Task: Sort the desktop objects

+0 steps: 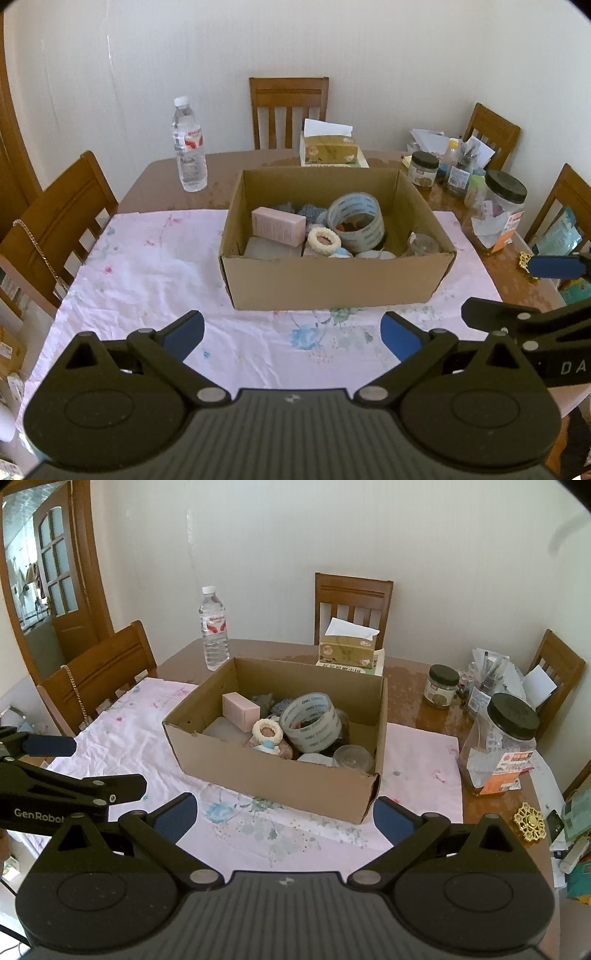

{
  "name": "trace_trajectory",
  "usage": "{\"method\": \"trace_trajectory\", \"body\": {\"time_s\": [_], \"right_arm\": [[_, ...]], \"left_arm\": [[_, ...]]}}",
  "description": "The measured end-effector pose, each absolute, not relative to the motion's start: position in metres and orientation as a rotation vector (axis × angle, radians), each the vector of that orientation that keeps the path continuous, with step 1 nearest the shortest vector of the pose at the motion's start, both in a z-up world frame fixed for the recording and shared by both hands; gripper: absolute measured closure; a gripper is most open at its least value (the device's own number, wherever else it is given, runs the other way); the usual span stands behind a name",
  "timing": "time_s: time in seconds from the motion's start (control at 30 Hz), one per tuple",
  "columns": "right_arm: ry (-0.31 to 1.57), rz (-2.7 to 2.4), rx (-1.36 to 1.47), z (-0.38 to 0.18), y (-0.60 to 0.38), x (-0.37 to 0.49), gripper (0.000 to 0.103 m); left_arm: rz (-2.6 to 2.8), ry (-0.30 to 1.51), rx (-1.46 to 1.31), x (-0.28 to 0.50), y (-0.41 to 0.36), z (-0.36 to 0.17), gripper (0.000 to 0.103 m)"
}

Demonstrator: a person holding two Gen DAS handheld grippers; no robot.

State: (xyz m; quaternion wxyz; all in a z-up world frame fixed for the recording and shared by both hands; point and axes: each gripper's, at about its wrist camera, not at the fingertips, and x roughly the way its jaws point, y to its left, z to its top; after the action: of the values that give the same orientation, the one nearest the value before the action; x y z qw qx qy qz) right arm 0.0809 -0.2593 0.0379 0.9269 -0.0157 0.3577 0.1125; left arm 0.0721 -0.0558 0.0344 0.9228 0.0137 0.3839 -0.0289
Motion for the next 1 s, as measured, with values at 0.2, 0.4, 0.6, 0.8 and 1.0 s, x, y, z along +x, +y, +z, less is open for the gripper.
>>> {"method": "trace_trajectory", "body": {"time_s": [0.2,0.4,0.6,0.8,1.0], "right_arm": [[0.744,0.217,-0.033,0.036,-0.255,0.089,0.0],[0.749,0.208,-0.03,0.037,-0.25,0.098,0.0],[0.756,0.194,-0.024,0.036,-0.245,0.107,0.0],[0.766,0.178,-0.017,0.035,-0.242,0.117,0.0],[0.774,0.164,-0.008,0.032,-0.24,0.124,0.0]], "left_arm": [[-0.075,0.807,0.018,0.081,-0.05,0.034,0.001],[-0.084,0.825,0.008,0.092,-0.043,0.034,0.001],[-0.098,0.84,0.01,0.104,-0.038,0.032,0.001],[-0.109,0.86,0.017,0.116,-0.035,0.029,0.001],[-0.117,0.877,0.023,0.124,-0.033,0.027,0.001]]}}
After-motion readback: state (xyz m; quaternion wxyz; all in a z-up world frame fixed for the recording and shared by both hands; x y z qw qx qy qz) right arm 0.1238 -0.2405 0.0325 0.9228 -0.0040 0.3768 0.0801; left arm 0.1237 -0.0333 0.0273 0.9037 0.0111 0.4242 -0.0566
